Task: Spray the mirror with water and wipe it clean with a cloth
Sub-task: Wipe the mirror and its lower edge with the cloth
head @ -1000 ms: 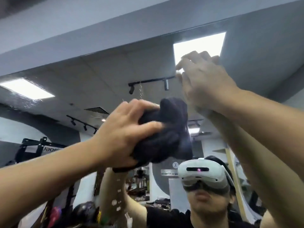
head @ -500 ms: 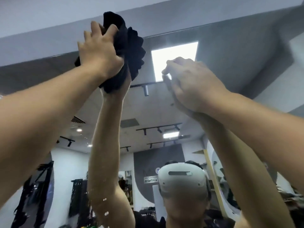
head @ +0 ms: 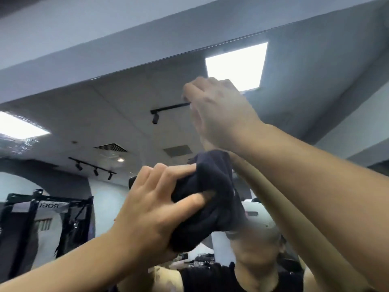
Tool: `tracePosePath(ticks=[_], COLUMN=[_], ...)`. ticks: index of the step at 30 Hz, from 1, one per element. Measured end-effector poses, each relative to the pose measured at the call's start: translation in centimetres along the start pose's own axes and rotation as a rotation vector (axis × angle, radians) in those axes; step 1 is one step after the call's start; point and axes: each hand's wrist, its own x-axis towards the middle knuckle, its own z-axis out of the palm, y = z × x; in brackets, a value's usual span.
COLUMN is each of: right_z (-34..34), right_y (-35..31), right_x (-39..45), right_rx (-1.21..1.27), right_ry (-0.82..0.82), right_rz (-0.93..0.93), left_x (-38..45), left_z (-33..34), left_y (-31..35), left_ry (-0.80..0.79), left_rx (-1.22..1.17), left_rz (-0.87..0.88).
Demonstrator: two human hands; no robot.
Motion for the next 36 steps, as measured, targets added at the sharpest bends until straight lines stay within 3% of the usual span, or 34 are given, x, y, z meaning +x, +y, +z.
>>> tracePosePath(ticks=[6,13,15,17,20,22,25,29,32,36], right_z=[1.9,1.7,1.7,1.6,1.7,2.0,2.3,1.9,2.1,3.5], right_y=[-0.2,-0.6,-0.7,-0.7,-0.7,-0.6,-1.1,-2.5,-3.9,-7.1], right_x=[-0.9,-1.3,-1.3,-1.4,-1.5,-1.6,-1.4,-0.1,2.0,4.5], right_rx=[0.073,0.078,0.063,0.086,0.087,0.071,0.082,0.006,0.081,0.196], right_ry=[-0.185,-0.19,-0.184,-0.206,-0.227,-0.21,-0.135,-0.078,0.03,0.057], right_rz=[-0.001,0.032,0.018,0.027,0.025,0.028,0.051,0.096,0.234,0.213], left_x=[-0.5,3.5,5.9,8.7,12.5,13.7,12.3,6.4,1.0,-5.1], left_z=[-1.1,-2.8,-2.9,-2.8,-2.1,-1.1,-0.5,-0.9,-1.4,-2.3], left_y=[-4.8,-15.7,-19.2,-22.6,-24.5,-23.0,-20.0,-15.6,-11.6,-7.7], left_ry=[-0.09,-0.066,0.004,0.092,0.073,0.096,0.122,0.148,0.096,-0.001], left_rx=[-0.008,0.112,0.156,0.228,0.316,0.379,0.4,0.336,0.219,0.051], left_rz=[0.287,0.099,-0.041,-0.304,-0.734,-0.802,-0.736,-0.436,-0.237,-0.049])
